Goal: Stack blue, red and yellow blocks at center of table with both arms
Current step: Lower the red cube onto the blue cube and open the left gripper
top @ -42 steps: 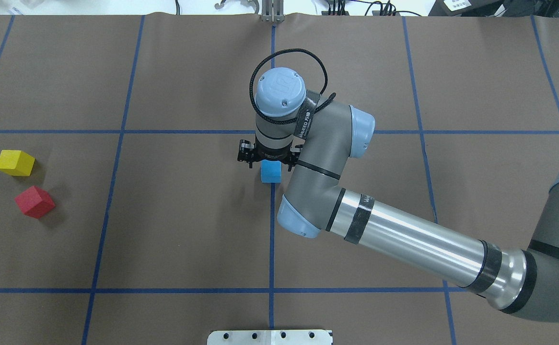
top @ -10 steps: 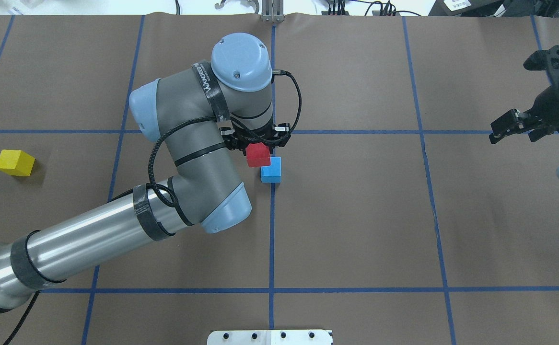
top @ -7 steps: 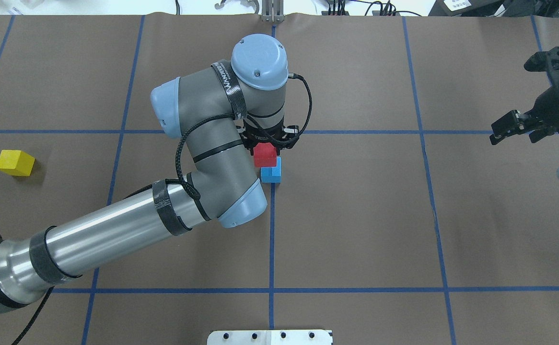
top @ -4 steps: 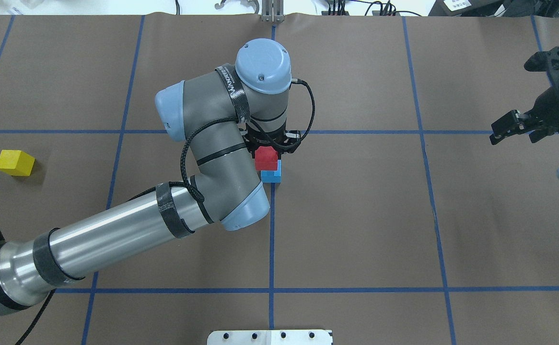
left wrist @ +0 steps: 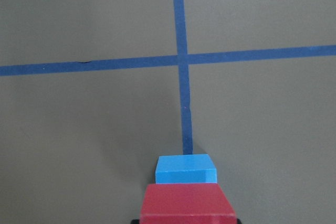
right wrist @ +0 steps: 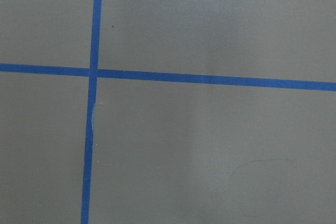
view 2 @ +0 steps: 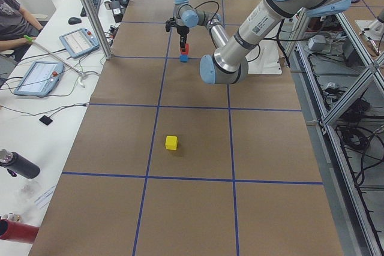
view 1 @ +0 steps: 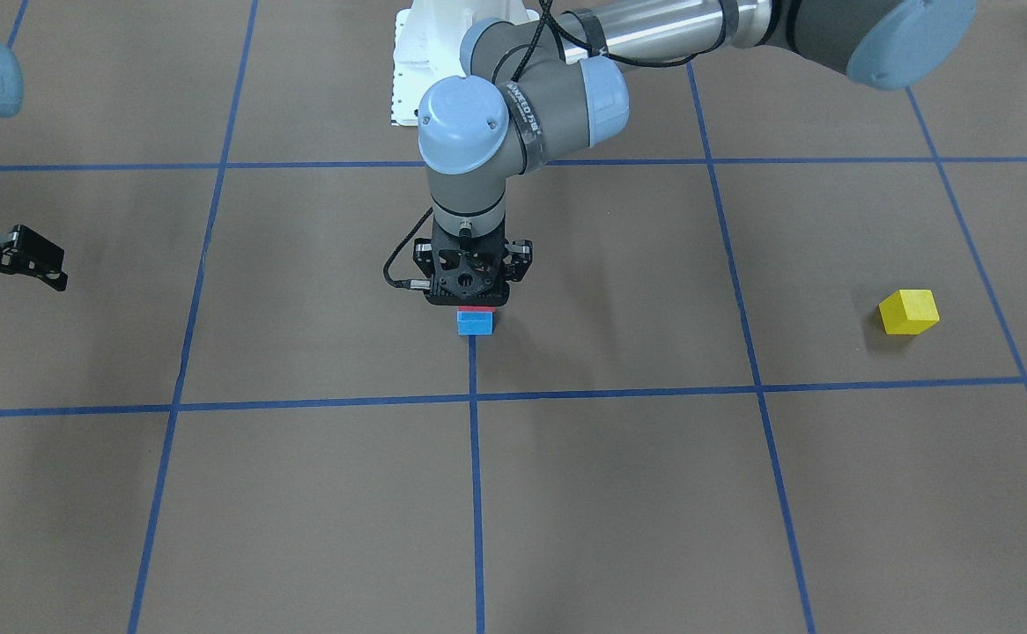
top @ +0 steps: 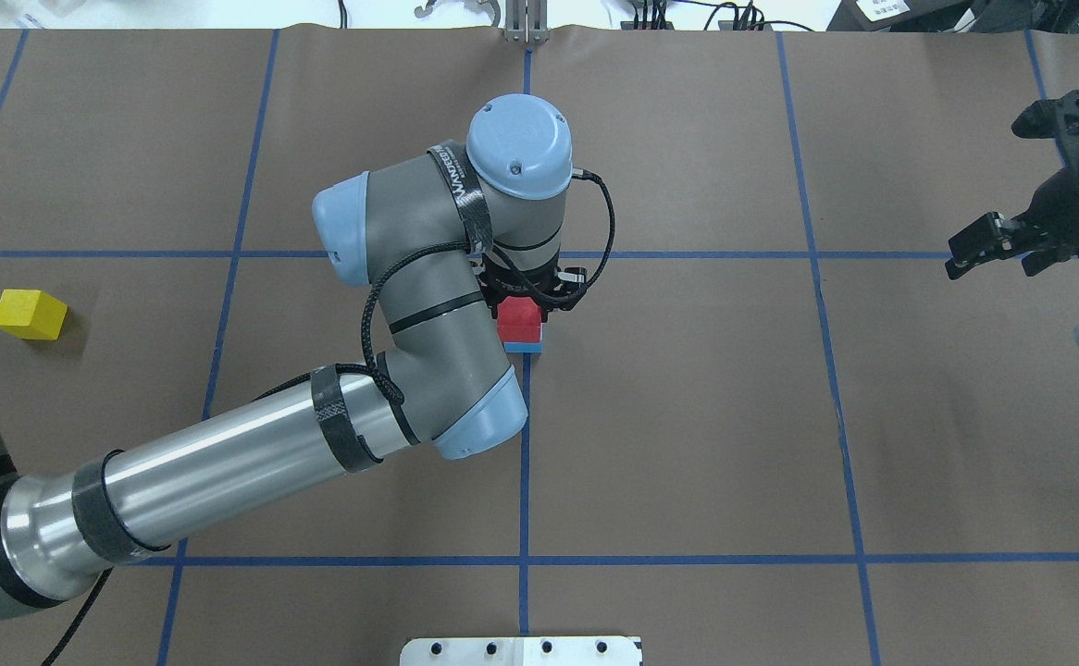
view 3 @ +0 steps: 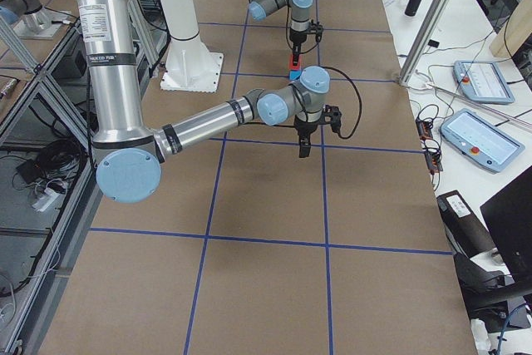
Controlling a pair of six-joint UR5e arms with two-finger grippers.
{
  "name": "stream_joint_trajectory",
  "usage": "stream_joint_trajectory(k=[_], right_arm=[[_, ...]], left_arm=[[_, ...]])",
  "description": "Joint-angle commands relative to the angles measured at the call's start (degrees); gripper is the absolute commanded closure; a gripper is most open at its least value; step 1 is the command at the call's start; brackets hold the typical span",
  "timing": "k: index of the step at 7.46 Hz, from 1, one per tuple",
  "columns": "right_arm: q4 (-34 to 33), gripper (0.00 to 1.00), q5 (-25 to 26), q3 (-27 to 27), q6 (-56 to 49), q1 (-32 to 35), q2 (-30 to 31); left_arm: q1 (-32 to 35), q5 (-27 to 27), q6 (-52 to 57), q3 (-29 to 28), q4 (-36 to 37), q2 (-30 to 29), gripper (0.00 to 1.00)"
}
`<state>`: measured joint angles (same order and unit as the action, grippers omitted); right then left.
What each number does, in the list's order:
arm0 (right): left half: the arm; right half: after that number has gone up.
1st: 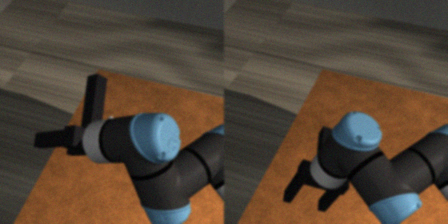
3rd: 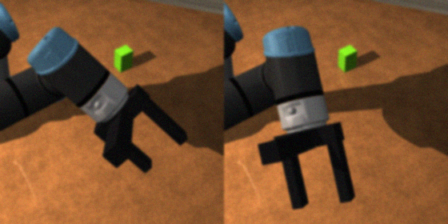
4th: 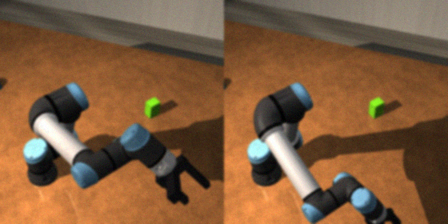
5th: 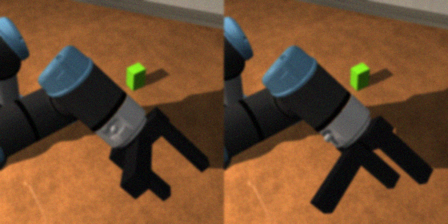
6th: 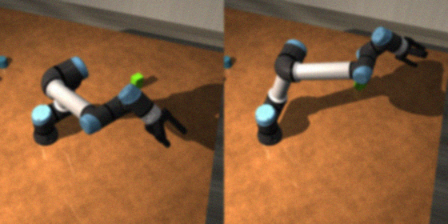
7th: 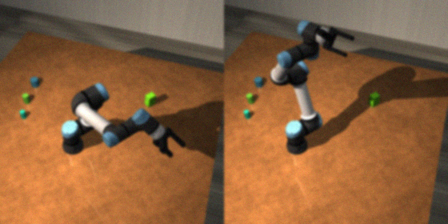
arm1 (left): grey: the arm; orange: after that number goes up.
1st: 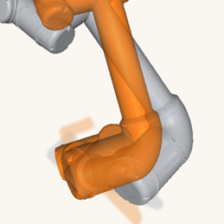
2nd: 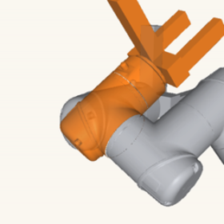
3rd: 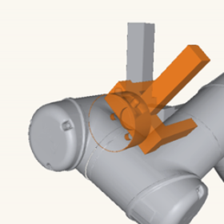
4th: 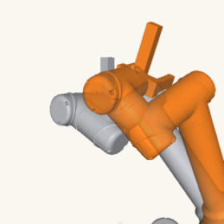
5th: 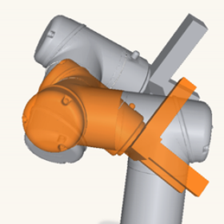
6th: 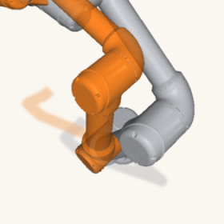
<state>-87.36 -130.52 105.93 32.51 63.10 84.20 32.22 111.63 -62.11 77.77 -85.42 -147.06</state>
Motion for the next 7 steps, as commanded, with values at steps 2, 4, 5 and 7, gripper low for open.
stream_joint_trajectory(k=[2, 4, 5, 7], right_arm=[[0.0, 0.0, 0.0, -0.02, 0.01, 0.0, 0.0], [0.0, 0.0, 0.0, -0.02, 0.01, 0.0, 0.0], [0.0, 0.0, 0.0, -0.02, 0.1, -0.09, 0.0], [0.0, 0.0, 0.09, -0.02, 0.01, 0.0, 0.0]], left_arm=[[-0.06, -0.09, 0.06, -1.29, -1.41, -0.41, 1.0], [-0.06, -0.09, 0.06, -2.01, -2.38, -0.59, 1.0], [-0.06, -0.09, 0.06, -2.01, -2.38, -0.59, 1.0], [-0.06, -0.18, 0.15, -2.01, -2.3, -0.42, 1.0]])
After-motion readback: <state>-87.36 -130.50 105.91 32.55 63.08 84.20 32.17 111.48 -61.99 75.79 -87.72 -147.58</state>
